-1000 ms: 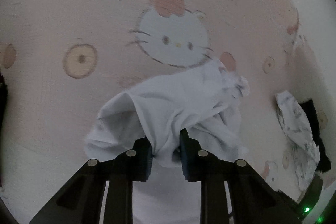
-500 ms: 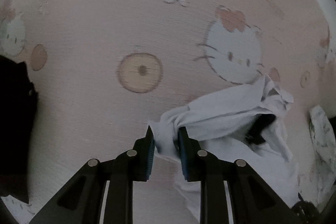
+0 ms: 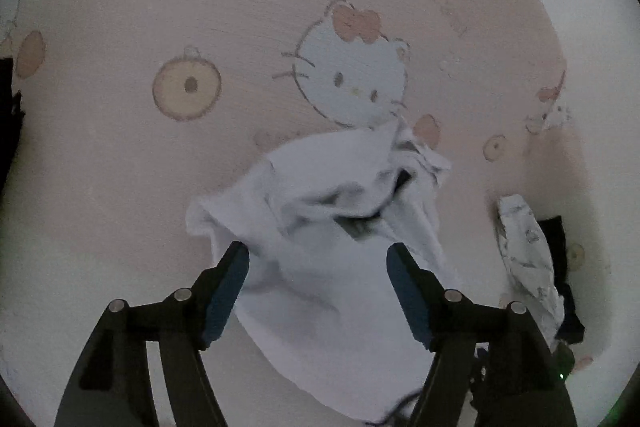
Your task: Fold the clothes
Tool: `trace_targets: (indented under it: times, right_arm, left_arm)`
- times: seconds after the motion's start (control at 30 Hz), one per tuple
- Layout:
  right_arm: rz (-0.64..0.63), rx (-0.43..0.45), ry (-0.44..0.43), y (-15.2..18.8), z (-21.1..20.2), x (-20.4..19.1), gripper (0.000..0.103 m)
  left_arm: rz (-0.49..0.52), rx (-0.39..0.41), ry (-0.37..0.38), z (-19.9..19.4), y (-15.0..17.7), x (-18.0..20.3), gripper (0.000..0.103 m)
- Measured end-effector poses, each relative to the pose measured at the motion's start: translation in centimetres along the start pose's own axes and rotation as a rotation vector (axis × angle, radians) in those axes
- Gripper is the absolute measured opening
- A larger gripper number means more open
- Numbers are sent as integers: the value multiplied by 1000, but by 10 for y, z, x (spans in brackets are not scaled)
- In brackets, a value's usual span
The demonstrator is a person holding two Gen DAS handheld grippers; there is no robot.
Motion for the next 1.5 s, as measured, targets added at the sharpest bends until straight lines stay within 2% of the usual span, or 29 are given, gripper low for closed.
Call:
trace_targets:
  times: [0.2,0.33,0.43,0.57,0.63,0.7,0.77,0.9,1.0,1.1,1.2,1.4,1.5]
  right_arm:
    - [-79,18,45,-2,-11,-11,71]
    - [-101,17,32,-2,-14,-23,71]
    - [-124,12,66,-4,-12,-28,71]
    - [-150,13,89,-2,-10,-33,70]
    - [-159,9,70,-1,-10,-37,56]
    - [-169,1,25,-1,-11,-44,25]
    - [-195,-23,2,1,-11,-53,18]
    - [-310,57,65,-4,-19,-67,10]
    - [-277,86,67,-16,-22,-62,9]
    - [-155,110,1,-31,-34,-51,9]
    - [-66,125,-21,-41,-44,-41,9]
    - [63,130,-74,-59,-57,-26,9]
    - [87,122,-81,-63,-57,-24,9]
  left_arm:
    - [82,-66,-62,-10,36,17,70]
    - [71,-96,-29,-14,61,21,70]
    - [52,-127,-11,-12,79,24,70]
    - [86,-173,-17,-5,100,33,70]
    - [106,-190,-26,-2,107,37,70]
    - [123,-196,-29,2,112,41,70]
    - [118,-202,-19,5,115,44,70]
    - [103,-219,-1,12,123,52,70]
    - [142,-242,-13,17,131,61,70]
    - [189,-257,-20,20,137,70,70]
    - [216,-266,-6,22,142,81,70]
    - [194,-292,43,32,150,92,70]
    - [202,-288,11,39,151,93,70]
Point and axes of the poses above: each gripper's, at about its wrist camera, not at the fingertips, and z roughly the way its jaws point, x to its right, y to its underside, the point moved 6 cm from there along z, roughly the way its jaws point, and after that the axes turned 8 degrees about z, right-handed, at the moved point
